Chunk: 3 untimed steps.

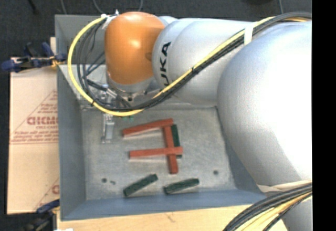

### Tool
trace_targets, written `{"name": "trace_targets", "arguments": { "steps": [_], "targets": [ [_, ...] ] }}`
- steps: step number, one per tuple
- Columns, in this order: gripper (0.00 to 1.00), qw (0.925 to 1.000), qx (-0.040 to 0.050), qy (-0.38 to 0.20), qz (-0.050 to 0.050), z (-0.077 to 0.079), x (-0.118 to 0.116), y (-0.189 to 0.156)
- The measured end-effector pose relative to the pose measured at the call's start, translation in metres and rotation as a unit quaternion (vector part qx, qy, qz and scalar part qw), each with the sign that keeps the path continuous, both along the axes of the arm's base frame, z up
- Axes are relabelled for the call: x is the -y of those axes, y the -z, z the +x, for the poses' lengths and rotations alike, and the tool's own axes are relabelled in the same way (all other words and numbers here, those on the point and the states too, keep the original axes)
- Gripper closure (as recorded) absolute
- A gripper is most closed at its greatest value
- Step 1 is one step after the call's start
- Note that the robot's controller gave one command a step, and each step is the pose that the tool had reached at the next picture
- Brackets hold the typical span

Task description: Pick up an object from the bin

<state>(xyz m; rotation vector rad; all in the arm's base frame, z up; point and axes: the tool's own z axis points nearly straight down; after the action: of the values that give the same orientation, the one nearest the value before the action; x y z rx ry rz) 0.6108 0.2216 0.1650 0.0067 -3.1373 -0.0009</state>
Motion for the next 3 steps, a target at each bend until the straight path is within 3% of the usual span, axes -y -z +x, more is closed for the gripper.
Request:
{"name": "trace_targets", "arguments": {
  "steps": [1,2,3],
  "targets": [
    [0.00,0.9930,0.0021,-0.118,0.000,-0.013,0.081,0.096],
    [0.00,0.9988,0.0038,-0.049,0.000,-0.010,0.142,0.093],
    [1.00,0.9988,0.0036,-0.049,0.001,-0.011,0.140,0.094]
  ]
}}
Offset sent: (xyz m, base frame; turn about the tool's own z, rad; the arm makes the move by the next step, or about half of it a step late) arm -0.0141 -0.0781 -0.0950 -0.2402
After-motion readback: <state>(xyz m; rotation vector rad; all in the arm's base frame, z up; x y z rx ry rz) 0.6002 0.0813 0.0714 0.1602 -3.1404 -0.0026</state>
